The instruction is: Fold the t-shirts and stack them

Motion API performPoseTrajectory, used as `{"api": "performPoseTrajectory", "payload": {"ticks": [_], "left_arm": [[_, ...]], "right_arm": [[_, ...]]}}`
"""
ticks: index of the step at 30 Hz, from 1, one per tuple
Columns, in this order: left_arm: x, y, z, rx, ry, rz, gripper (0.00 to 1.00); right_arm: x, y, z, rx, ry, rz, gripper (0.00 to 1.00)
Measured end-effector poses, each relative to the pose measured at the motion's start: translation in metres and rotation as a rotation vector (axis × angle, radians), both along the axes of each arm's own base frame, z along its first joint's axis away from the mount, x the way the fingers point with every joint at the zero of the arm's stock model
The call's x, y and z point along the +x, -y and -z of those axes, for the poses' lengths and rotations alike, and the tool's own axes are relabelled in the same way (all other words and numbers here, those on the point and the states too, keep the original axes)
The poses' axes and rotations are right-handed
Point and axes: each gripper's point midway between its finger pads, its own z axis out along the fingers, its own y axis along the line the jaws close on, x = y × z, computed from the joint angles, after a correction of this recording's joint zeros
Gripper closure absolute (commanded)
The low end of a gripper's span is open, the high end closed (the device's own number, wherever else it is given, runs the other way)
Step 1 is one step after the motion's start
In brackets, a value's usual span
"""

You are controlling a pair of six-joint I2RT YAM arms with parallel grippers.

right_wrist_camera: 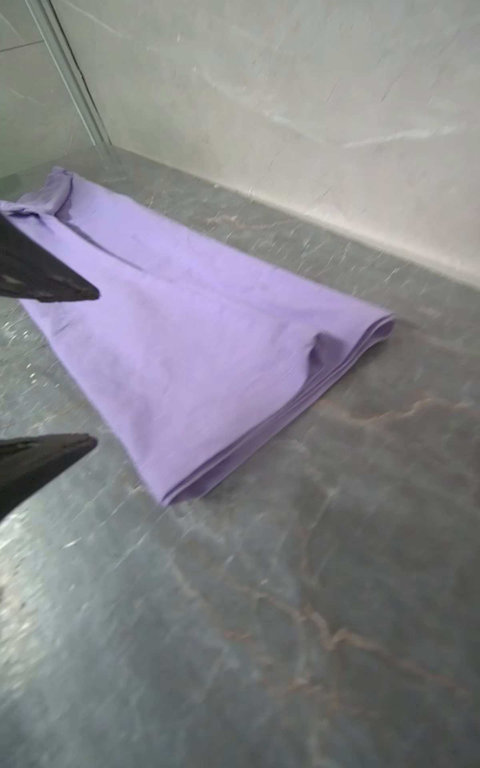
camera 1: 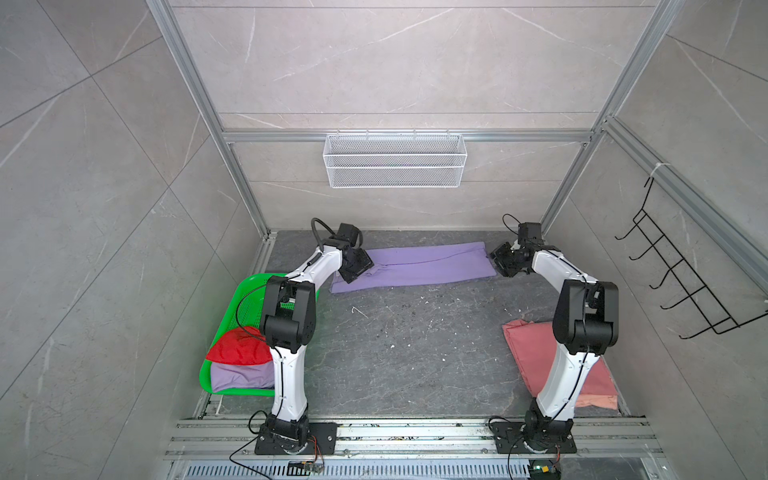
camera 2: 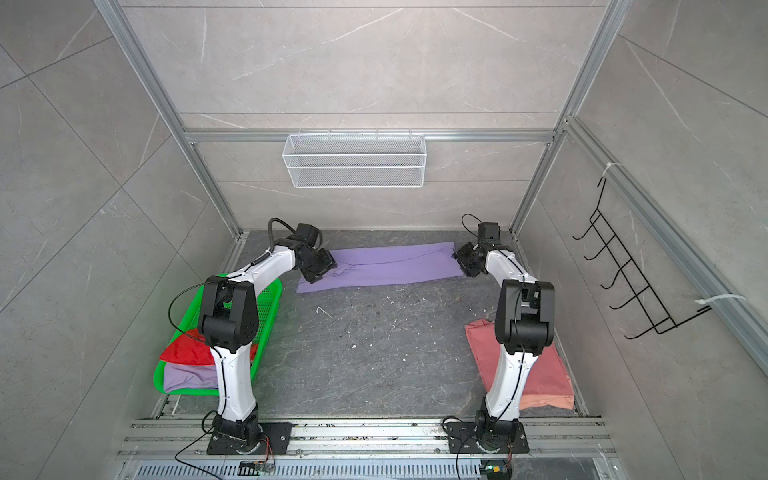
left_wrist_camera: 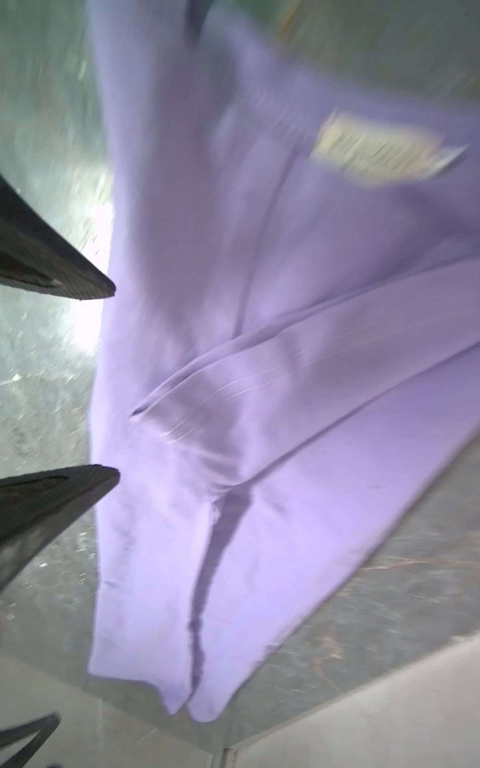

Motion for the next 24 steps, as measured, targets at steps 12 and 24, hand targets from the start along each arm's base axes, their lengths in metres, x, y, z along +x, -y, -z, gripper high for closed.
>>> {"api": "performPoseTrajectory", "payload": {"ticks": [12,24], "left_arm": [[0.02,0.021,0.004,-0.069,0.032,-0.108,0.44],[0.033,0.026,0.024,-0.088,0.008,-0.15,0.84]], "right_arm": [[-0.043,-0.005,0.012,0.008,-0.05,-0.006,0.47],[-0.045,-0.005,0.002,-0.005,-0.021,-0.02,0.47]]}}
